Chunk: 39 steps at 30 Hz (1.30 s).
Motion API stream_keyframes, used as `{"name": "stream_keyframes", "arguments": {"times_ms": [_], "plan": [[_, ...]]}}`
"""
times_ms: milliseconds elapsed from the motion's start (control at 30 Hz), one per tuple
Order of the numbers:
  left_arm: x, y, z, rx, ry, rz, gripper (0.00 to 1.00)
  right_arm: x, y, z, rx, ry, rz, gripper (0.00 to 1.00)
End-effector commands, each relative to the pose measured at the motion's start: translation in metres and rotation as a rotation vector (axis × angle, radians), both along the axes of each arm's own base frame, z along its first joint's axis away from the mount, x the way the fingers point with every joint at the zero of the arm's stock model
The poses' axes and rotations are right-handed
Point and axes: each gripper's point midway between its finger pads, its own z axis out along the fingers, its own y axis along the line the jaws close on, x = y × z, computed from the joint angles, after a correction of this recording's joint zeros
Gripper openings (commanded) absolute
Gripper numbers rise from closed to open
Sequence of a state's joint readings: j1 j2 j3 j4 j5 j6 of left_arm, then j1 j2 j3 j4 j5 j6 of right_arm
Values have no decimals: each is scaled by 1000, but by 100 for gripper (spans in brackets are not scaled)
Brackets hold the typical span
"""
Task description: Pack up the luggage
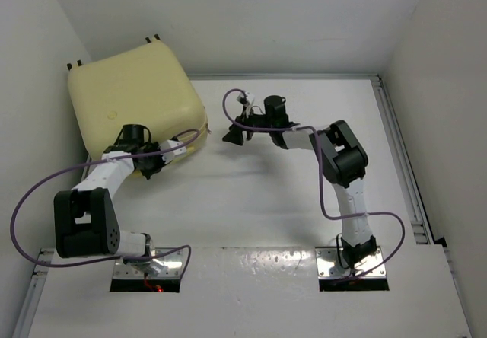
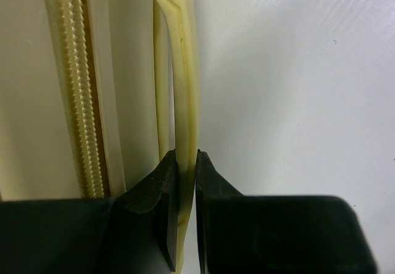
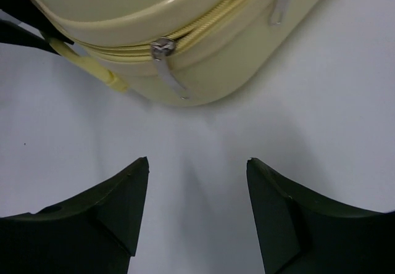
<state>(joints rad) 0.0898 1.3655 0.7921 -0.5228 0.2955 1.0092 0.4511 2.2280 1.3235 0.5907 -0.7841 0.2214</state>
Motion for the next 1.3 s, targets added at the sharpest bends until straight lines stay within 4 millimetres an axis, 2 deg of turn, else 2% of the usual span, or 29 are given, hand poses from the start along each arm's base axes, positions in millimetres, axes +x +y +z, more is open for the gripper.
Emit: {"name": "stream_keyframes", "arguments": {"times_ms": [0, 200, 233, 267, 367, 500, 767, 867, 900, 933, 1067, 1200, 1267], "plan": [[12, 6, -1, 33, -38, 43, 0, 4, 22, 43, 10, -149, 20, 65], [2, 2, -6, 28, -25, 42, 0, 6, 42, 43, 29, -189, 47, 66], [3, -1, -3, 28, -34, 33, 0, 7, 44, 39, 30, -193, 52, 68], [3, -1, -3, 28, -34, 33, 0, 9, 47, 45, 38, -207, 53, 68], [3, -1, 0, 24, -41, 41, 0, 13, 53, 44, 46, -217, 65, 68], [0, -3, -4, 16, -32, 36, 0, 9, 69, 42, 52, -231, 116, 68], [2, -2, -5, 20, -35, 28, 0, -1, 83, 31, 31, -237, 159, 68], [4, -2, -4, 20, -44, 28, 0, 6, 85, 34, 40, -259, 130, 60], [4, -2, -4, 20, -44, 28, 0, 7, 86, 30, 40, -246, 122, 55], [4, 0, -4, 21, -44, 37, 0, 9, 90, 36, 55, -276, 111, 53], [4, 1, -7, 25, -37, 30, 0, 24, 89, 34, 48, -322, 54, 46], [7, 2, -5, 26, -51, 19, 0, 34, 90, 39, 56, -351, 42, 32], [6, 4, -8, 18, -42, 25, 0, 36, 89, 41, 62, -358, 38, 22]]}}
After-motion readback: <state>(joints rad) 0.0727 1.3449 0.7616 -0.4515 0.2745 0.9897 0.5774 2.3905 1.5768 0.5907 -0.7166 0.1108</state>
